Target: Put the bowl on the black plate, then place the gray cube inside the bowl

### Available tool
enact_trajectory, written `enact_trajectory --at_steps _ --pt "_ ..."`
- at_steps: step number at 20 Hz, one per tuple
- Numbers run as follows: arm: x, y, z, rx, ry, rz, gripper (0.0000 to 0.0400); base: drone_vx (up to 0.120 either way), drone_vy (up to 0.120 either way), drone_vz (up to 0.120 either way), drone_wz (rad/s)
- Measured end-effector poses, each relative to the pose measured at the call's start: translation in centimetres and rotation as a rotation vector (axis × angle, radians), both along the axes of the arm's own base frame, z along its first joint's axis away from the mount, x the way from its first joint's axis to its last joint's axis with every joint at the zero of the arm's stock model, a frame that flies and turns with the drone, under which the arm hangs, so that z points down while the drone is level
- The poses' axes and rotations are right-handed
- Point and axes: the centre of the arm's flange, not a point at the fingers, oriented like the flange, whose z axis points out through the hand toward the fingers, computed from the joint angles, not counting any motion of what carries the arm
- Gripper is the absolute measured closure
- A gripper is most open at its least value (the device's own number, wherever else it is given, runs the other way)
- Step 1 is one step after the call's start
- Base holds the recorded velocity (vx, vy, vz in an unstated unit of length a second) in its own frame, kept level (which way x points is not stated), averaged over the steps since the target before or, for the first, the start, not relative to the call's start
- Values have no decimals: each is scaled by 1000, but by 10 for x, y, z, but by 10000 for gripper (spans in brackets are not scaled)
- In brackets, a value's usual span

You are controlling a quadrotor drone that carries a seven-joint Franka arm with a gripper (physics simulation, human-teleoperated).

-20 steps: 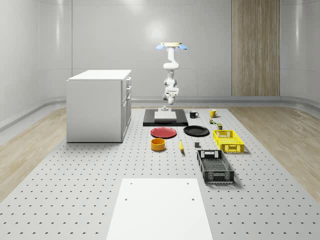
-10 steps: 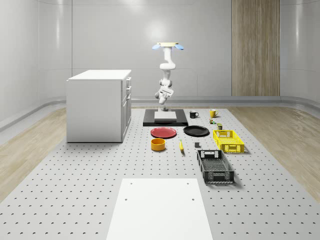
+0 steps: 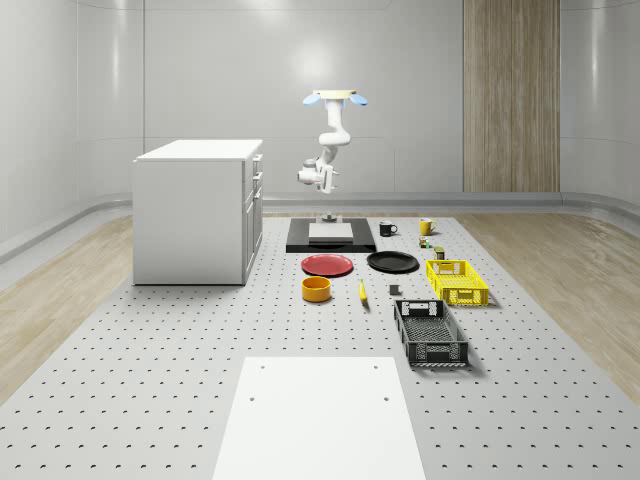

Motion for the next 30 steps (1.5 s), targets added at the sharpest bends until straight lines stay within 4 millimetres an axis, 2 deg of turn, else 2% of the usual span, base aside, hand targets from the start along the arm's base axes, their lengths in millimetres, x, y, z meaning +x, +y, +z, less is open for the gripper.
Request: enact_trajectory --at_steps 2,5,10,15,22,25,30 --pt "1 -15 -27 -310 0 -12 0 120 0 -120 0" --pt "2 -41 -51 -667 1 -24 0 120 0 -120 0" --pt "2 -70 -64 -997 5 -33 0 120 0 -120 0" --pt "2 -84 -66 -1136 8 -35 0 120 -64 -120 0" --pt "2 -90 -67 -1204 10 -36 0 120 -120 -120 0" --pt "2 -91 -67 -1215 10 -36 0 120 -93 0 0" --pt "2 -92 -67 -1224 10 -36 0 120 0 0 0"
